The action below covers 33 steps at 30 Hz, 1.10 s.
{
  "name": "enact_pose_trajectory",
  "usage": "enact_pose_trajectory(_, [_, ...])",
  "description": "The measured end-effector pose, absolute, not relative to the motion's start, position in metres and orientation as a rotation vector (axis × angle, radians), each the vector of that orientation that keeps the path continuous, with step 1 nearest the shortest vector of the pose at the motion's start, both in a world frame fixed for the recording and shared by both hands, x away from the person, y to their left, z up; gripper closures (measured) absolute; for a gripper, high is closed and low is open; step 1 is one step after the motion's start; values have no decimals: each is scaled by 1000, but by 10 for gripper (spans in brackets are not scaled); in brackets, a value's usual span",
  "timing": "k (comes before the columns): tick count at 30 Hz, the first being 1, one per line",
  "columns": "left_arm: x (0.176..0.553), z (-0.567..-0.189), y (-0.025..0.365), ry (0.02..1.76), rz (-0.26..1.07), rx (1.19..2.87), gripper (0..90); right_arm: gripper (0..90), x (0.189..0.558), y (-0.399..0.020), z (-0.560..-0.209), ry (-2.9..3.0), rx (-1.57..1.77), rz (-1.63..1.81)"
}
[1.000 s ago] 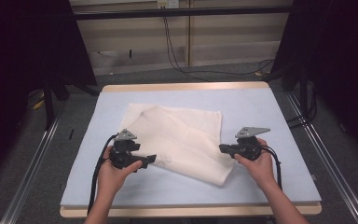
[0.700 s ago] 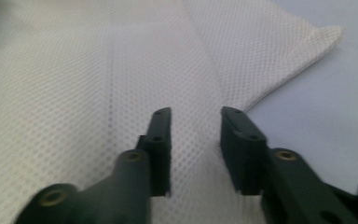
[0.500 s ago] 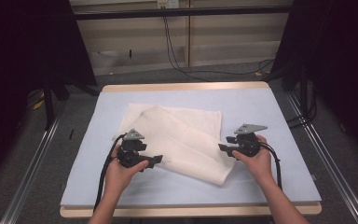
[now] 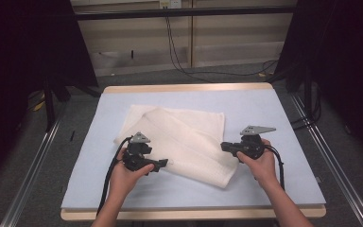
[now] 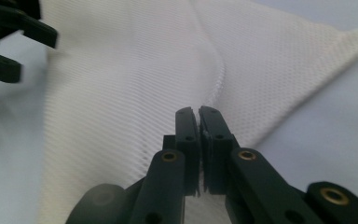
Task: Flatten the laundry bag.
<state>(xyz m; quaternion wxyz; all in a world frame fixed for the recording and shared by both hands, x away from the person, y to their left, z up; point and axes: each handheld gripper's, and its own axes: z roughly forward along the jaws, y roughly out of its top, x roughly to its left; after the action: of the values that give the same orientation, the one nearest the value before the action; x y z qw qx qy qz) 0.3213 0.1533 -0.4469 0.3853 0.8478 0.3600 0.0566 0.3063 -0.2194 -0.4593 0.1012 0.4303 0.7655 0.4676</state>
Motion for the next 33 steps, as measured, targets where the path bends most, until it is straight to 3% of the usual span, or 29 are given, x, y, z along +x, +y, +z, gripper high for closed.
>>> enact_pose_trajectory(19, [326,-444,140,886,158,2147,165,879,267,-174,-454,2435,1004,1474])
enact_pose_trajectory(33, [326,-442,121,846,105,2143,168,878,248,-146,-467,2581,794,1320])
